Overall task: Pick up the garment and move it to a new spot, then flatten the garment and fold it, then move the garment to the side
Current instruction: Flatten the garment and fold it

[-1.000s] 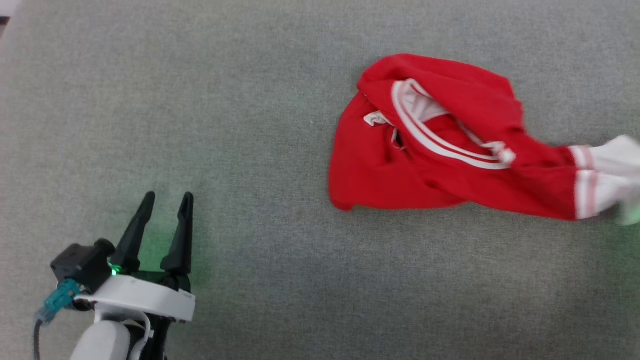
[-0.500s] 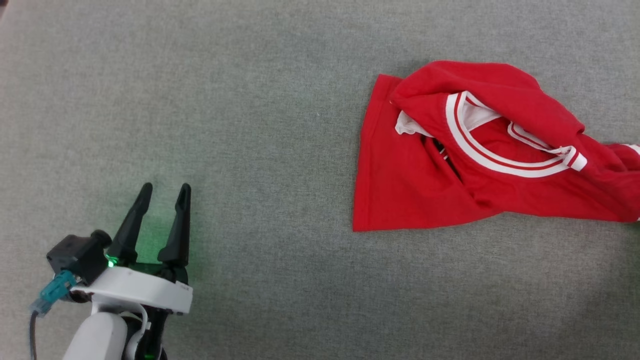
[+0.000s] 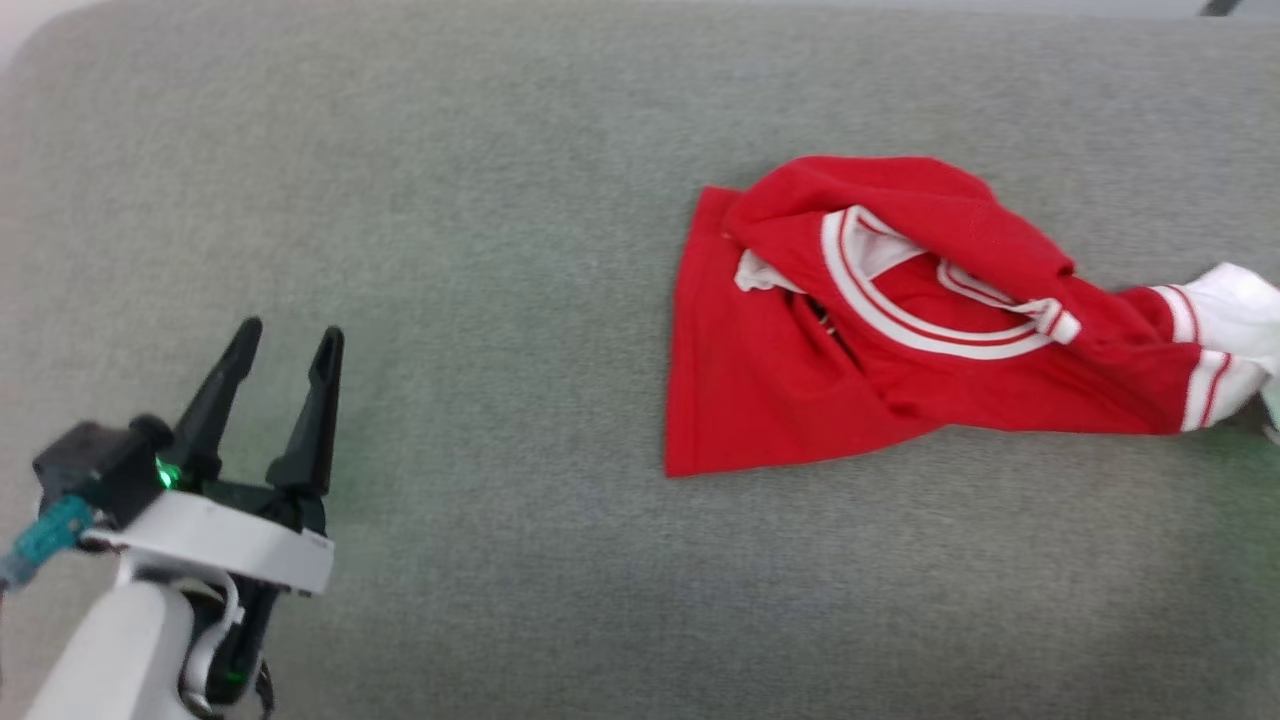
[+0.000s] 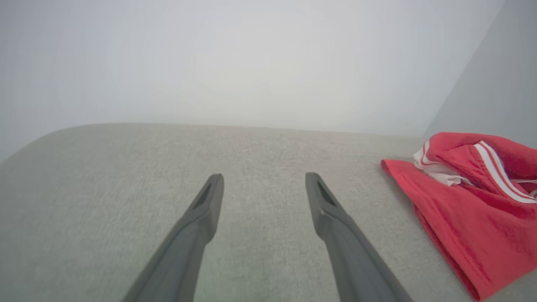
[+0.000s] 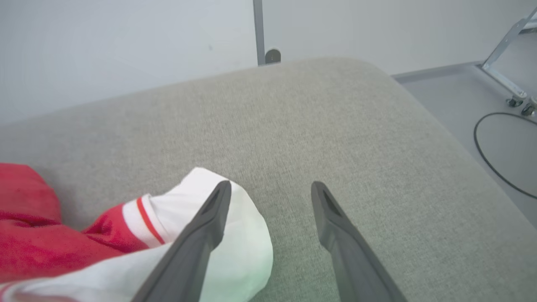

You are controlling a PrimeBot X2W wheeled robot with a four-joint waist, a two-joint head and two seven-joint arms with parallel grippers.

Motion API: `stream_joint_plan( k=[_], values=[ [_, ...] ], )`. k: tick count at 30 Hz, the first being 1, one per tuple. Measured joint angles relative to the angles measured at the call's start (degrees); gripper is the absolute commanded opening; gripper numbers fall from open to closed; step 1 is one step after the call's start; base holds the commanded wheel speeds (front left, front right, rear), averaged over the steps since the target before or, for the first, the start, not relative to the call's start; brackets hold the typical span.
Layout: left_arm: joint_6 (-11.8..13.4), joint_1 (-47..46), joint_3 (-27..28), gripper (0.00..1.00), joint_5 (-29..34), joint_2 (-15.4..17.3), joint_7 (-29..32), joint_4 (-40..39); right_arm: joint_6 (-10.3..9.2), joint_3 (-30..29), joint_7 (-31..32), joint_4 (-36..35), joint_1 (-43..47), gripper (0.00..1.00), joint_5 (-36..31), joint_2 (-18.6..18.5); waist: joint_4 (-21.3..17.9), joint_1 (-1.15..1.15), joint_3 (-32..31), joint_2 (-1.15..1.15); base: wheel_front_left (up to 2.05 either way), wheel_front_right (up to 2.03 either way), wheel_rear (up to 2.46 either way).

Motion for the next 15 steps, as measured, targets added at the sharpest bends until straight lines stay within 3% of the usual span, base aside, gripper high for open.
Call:
stream_joint_plan(
  k=[8, 15],
  values=[
    [0.0, -9.6, -11.9, 1.0, -5.8, 9.4, 2.1, -0.5, -0.01, 13.6, -4.8, -8.2, 9.1, 1.0, 10.4, 2.0, -4.6, 0.0, -1.8, 0.0, 0.0, 0.0, 0.0],
    [0.0, -23.2, -28.7, 1.0, -16.3, 16.6, 13.9, -3.5, -0.01, 25.8, -9.0, -10.6, 16.7, 1.0, 14.4, 2.6, -9.3, 0.0, -2.3, 0.0, 0.0, 0.0, 0.0]
  ],
)
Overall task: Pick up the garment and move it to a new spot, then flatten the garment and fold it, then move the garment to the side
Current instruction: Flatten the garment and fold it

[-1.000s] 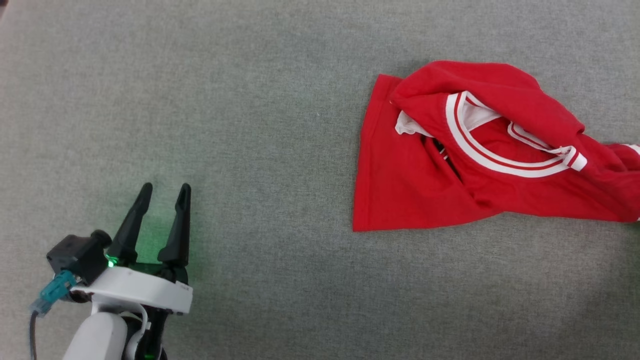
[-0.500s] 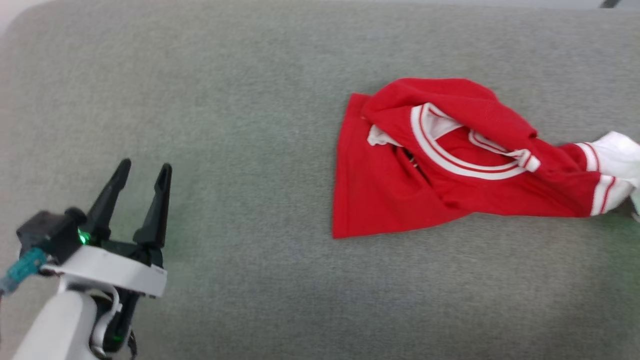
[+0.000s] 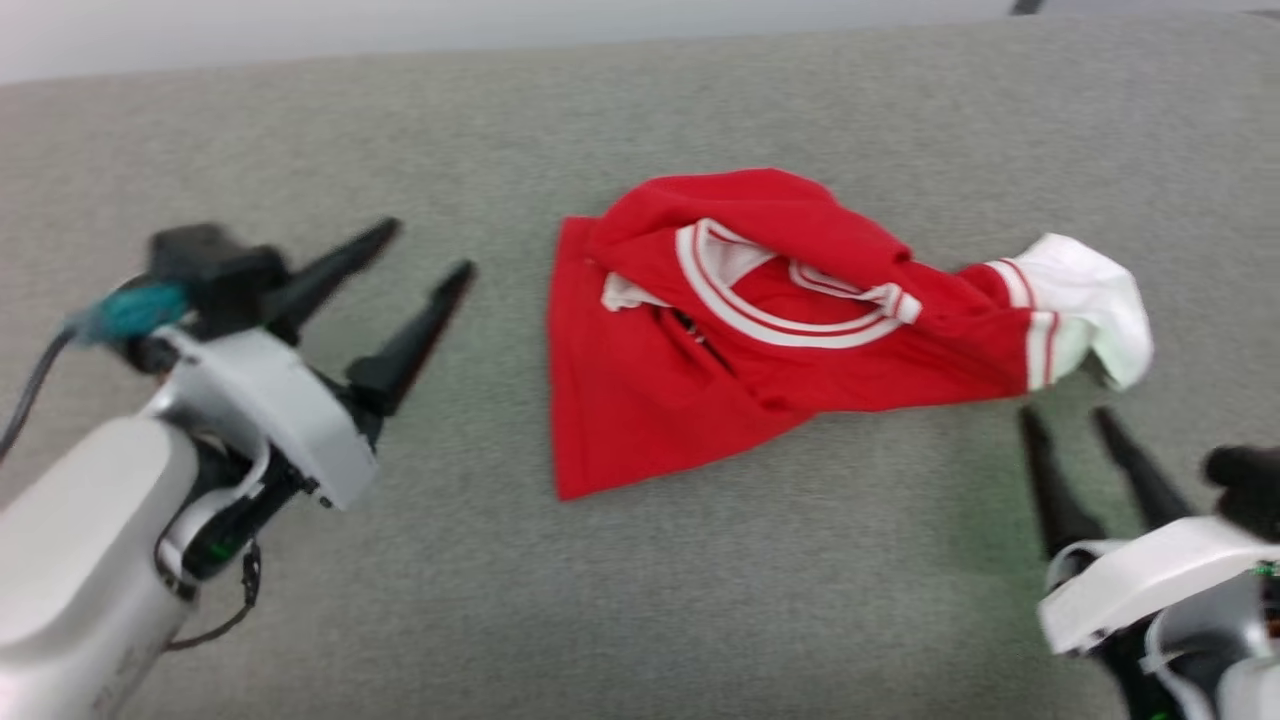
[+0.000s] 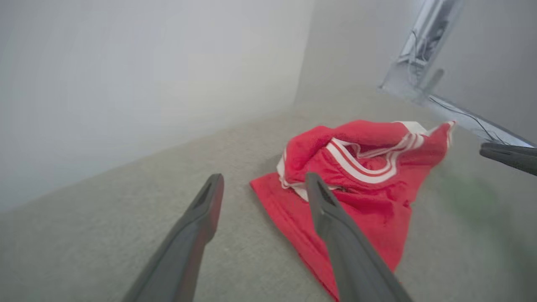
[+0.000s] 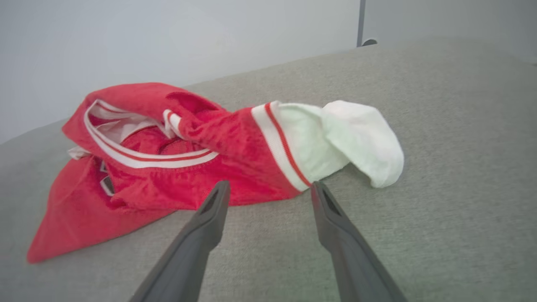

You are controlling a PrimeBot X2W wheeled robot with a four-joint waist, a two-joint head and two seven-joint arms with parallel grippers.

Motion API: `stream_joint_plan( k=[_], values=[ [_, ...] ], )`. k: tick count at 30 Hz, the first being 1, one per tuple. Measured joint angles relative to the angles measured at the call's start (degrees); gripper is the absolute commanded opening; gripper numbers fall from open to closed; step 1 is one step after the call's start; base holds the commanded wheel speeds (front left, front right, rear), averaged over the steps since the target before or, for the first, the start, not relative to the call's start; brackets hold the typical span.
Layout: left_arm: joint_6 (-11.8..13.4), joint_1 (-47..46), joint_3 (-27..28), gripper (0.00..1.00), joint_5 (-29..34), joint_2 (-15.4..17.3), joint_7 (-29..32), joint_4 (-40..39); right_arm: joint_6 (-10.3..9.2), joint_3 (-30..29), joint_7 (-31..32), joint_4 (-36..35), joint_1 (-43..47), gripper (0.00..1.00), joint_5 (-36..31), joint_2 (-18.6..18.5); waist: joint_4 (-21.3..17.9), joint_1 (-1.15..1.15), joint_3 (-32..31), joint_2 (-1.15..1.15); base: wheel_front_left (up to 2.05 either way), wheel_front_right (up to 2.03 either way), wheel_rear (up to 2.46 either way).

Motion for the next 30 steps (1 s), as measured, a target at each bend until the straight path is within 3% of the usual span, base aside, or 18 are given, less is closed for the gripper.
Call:
stream_joint_plan(
  k=[8, 15, 21, 30],
  values=[
    [0.0, -15.9, -18.1, 1.0, -13.8, 4.2, 17.4, -0.7, 0.0, 7.6, -4.0, 0.4, 1.9, 1.0, 3.5, 0.0, -5.5, 0.0, 1.1, 0.0, 0.0, 0.0, 0.0],
    [0.0, -28.1, -28.1, 1.0, -19.3, 3.3, 24.2, 1.7, 0.0, 10.6, -7.1, 1.7, 1.7, 1.0, 4.9, 0.0, -9.7, 0.0, 3.4, 0.0, 0.0, 0.0, 0.0],
    [0.0, -33.1, -32.7, 1.0, -22.1, 2.5, 27.2, 5.0, 0.0, 12.6, -9.0, 3.5, 1.3, 1.0, 5.7, 0.0, -12.7, 0.0, 5.2, 0.0, 0.0, 0.0, 0.0],
    [0.0, -35.9, -34.3, 1.0, -19.9, 3.9, 30.8, 8.5, 0.0, 15.7, -10.8, 5.7, 0.0, 1.0, 6.6, 0.1, -14.6, 0.0, 7.5, 0.0, 0.0, 0.0, 0.0]
  ],
)
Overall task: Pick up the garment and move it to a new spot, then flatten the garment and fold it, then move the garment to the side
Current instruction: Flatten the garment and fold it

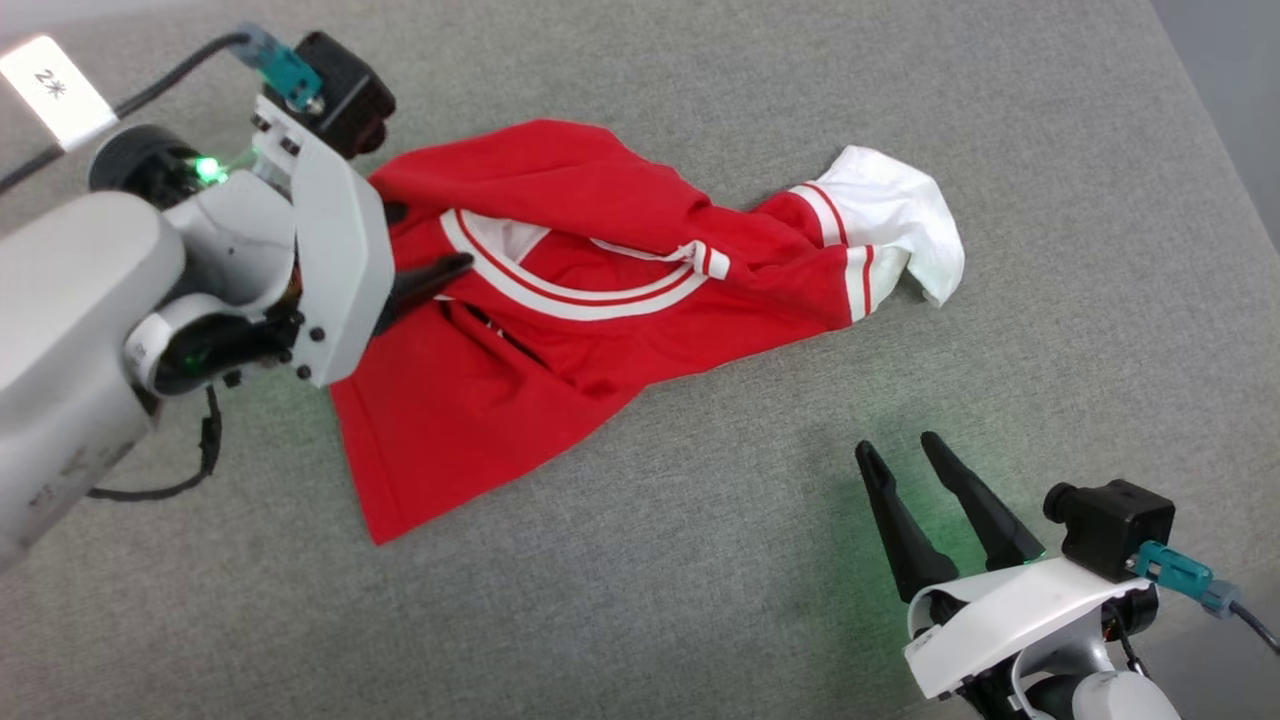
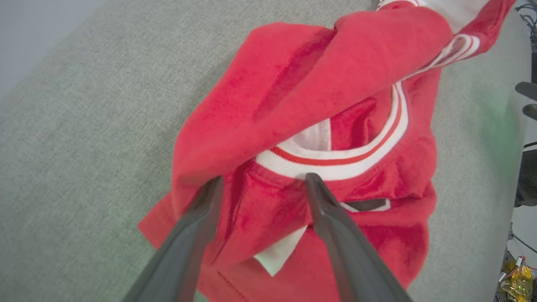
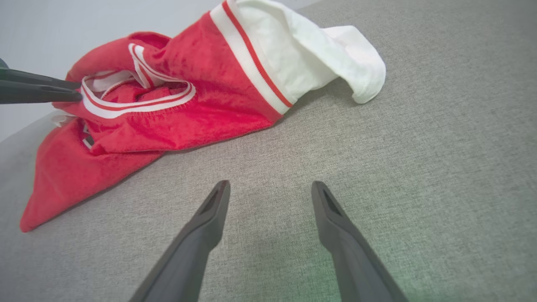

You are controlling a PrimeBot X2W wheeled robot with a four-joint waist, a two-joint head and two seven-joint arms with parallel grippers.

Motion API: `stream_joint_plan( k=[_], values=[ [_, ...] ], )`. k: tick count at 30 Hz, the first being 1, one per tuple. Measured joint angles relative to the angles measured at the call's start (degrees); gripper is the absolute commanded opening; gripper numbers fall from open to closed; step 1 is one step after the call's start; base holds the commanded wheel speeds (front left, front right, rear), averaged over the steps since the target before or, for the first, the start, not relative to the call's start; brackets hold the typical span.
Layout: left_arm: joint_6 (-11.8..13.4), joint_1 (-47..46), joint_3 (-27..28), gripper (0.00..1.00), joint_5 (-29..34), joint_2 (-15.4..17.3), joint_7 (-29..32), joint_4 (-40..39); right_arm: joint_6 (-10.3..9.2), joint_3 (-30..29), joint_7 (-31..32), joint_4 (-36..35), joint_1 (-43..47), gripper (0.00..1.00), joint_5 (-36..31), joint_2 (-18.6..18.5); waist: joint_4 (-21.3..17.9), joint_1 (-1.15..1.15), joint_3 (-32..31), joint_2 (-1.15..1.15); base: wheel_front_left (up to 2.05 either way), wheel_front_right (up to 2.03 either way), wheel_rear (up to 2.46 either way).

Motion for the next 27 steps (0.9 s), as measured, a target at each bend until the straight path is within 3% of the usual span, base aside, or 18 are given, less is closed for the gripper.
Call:
stream_joint_plan(
  k=[5, 6, 7, 9, 13, 23, 27],
  values=[
    [0.0, 0.9, -0.2, 0.97, -0.4, 0.1, 3.1, -1.2, 0.0, 0.7, -0.5, 0.4, -1.0, 1.0, 0.0, 0.0, 0.0, 0.0, 0.4, 0.0, 0.0, 0.0, 0.0],
    [0.0, 1.2, -0.2, 0.76, -0.6, 0.1, 3.6, -1.6, 0.0, 0.7, -0.5, 0.4, -1.1, 1.0, 0.0, 0.0, 0.1, 0.0, 0.4, 0.0, 0.0, 0.0, 0.0],
    [0.0, 1.3, -0.2, 0.46, -0.6, 0.1, 3.8, -2.0, 0.0, 0.7, -0.5, 0.3, -1.2, 1.0, 0.0, 0.0, 0.2, 0.0, 0.4, 0.0, 0.0, 0.0, 0.0],
    [0.0, 1.3, -0.2, 0.0, -0.7, 0.1, 3.6, -2.6, 0.0, 0.8, -0.6, 0.1, -1.4, 1.0, -0.2, 0.0, 0.4, 0.0, 0.3, 0.0, 0.0, 0.0, 0.0],
    [0.0, 1.3, -0.2, 0.0, -1.2, 0.1, 2.6, -3.5, 0.0, 0.4, -0.5, -0.6, -1.6, 1.0, -0.8, 0.0, 0.9, 0.0, -0.2, 0.0, 0.0, 0.0, 0.0],
    [0.0, -6.0, -0.1, 0.0, -4.7, -1.4, -12.2, -7.8, 0.0, -1.0, 0.8, -2.2, -1.5, 1.0, -1.2, 0.0, 3.6, 0.0, -1.9, 0.0, 0.0, 0.0, 0.0],
    [0.0, -7.2, -0.2, 0.0, -4.7, -0.7, -16.5, -15.3, 0.0, -1.5, 1.3, -2.8, -1.5, 1.0, -1.2, 0.0, 4.9, 0.0, -2.3, 0.0, 0.0, 0.0, 0.0]
  ],
)
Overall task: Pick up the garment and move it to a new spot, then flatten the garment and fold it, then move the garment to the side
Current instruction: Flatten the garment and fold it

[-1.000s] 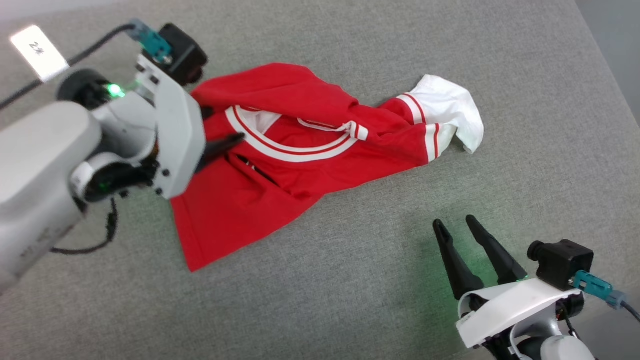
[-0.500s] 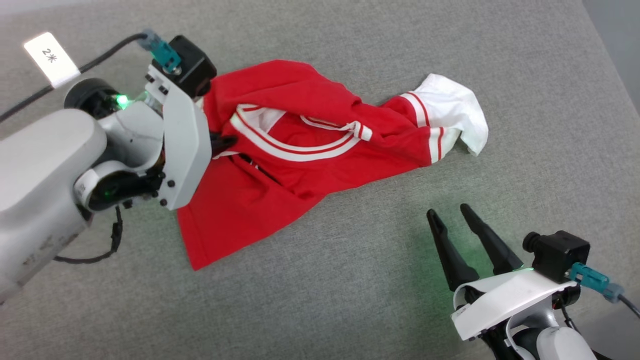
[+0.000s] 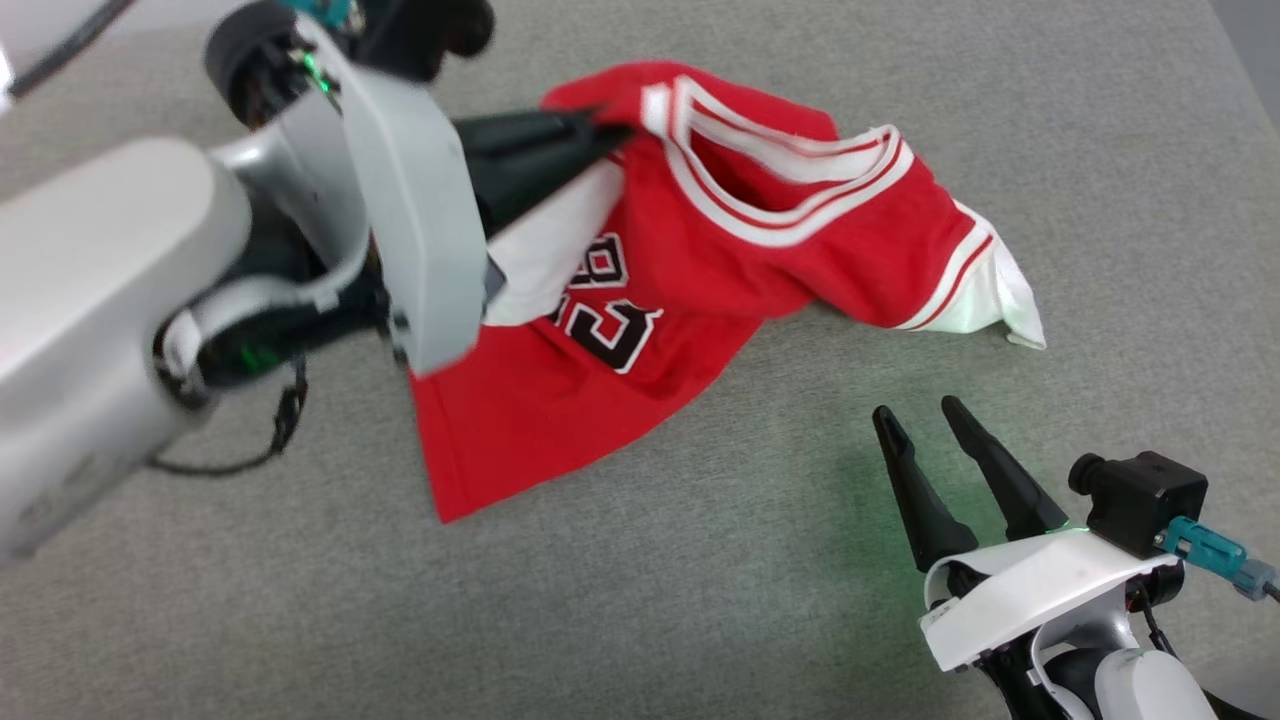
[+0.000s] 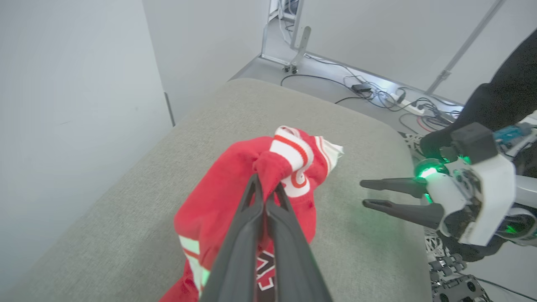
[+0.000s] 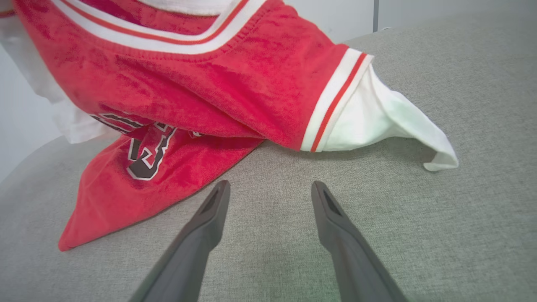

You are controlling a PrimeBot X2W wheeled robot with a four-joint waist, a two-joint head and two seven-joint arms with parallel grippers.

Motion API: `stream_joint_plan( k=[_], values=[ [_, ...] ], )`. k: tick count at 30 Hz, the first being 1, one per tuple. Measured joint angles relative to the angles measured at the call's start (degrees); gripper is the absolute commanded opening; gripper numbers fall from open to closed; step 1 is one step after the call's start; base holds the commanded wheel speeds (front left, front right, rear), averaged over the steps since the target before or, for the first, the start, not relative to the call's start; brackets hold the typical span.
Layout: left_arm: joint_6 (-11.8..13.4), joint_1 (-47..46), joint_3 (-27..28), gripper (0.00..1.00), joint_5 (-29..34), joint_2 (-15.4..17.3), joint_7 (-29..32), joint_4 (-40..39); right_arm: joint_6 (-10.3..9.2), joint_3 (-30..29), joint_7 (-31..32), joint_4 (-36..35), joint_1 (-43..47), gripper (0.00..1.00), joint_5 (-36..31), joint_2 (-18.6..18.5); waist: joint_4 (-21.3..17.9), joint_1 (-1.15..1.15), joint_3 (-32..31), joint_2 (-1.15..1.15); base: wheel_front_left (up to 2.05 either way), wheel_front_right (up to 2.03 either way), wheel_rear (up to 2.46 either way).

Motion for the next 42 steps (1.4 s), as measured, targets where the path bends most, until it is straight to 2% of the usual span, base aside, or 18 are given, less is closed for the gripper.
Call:
stream_joint_plan(
  k=[7, 10, 12, 16, 20, 23, 26, 33, 36, 42],
  values=[
    [0.0, 5.8, -0.2, 0.0, 0.3, 4.7, 0.4, -10.6, 0.0, -0.7, 0.8, -1.2, 0.3, 1.0, -0.1, 0.0, 1.2, 0.0, -0.3, 0.0, 0.0, 0.0, 0.0],
    [0.0, 6.9, -0.1, 0.0, -2.3, 6.8, -0.3, -13.1, 0.0, -1.1, 1.1, -1.6, 0.7, 1.0, -0.1, 0.0, 1.5, 0.0, -0.4, 0.0, 0.0, 0.0, 0.0],
    [0.0, 6.9, -0.1, 0.0, -3.5, 7.5, -0.4, -13.7, 0.0, -1.3, 1.4, -1.8, 0.7, 1.0, -0.2, 0.0, 1.6, 0.0, -0.4, 0.0, 0.0, 0.0, 0.0],
    [0.0, 5.9, 1.0, 0.0, -10.0, 9.9, -0.4, -14.8, 0.0, -1.8, 1.7, -2.3, 0.8, 1.0, -0.2, 0.0, 2.0, 0.0, -0.5, 0.0, 0.0, 0.0, 0.0],
    [0.0, 3.8, 2.8, 0.0, -15.0, 9.9, 1.6, -9.5, 0.0, -1.7, 1.9, -2.5, 0.8, 1.0, -0.2, 0.0, 2.2, 0.0, -0.5, 0.0, 0.0, 0.0, 0.0],
    [0.0, 2.6, 2.2, 0.0, -15.1, 7.2, 5.0, -1.9, 0.0, -0.9, 2.0, -2.6, 0.8, 1.0, -0.1, 0.0, 1.9, 0.0, -0.2, 0.0, 0.0, 0.0, 0.0],
    [0.0, 1.6, 1.4, 0.0, -12.7, 3.2, 7.9, 7.0, 0.0, 0.1, 1.5, -2.6, 0.6, 1.0, 0.3, 0.0, 1.1, 0.0, 0.3, 0.0, 0.0, 0.0, 0.0],
    [0.0, 0.3, 0.6, 0.0, -5.5, -3.9, 9.5, 27.7, 0.0, 2.4, -0.8, -1.3, 0.3, 1.0, 2.4, 0.0, -2.2, 0.0, 1.9, 0.0, 0.0, 0.0, 0.0],
    [0.0, 0.4, 0.4, 0.0, -2.3, -5.6, 8.6, 32.9, 0.0, 3.6, -2.1, -0.4, 0.3, 1.0, 3.0, 0.0, -3.9, 0.0, 2.7, 0.0, 0.0, 0.0, 0.0],
    [0.0, 2.9, 0.1, 0.0, 1.4, -6.8, 7.1, 38.8, 0.0, 5.0, -3.9, 0.9, -0.3, 1.0, 3.4, 0.0, -6.5, 0.0, 4.6, 0.0, 0.0, 0.0, 0.0]
  ],
)
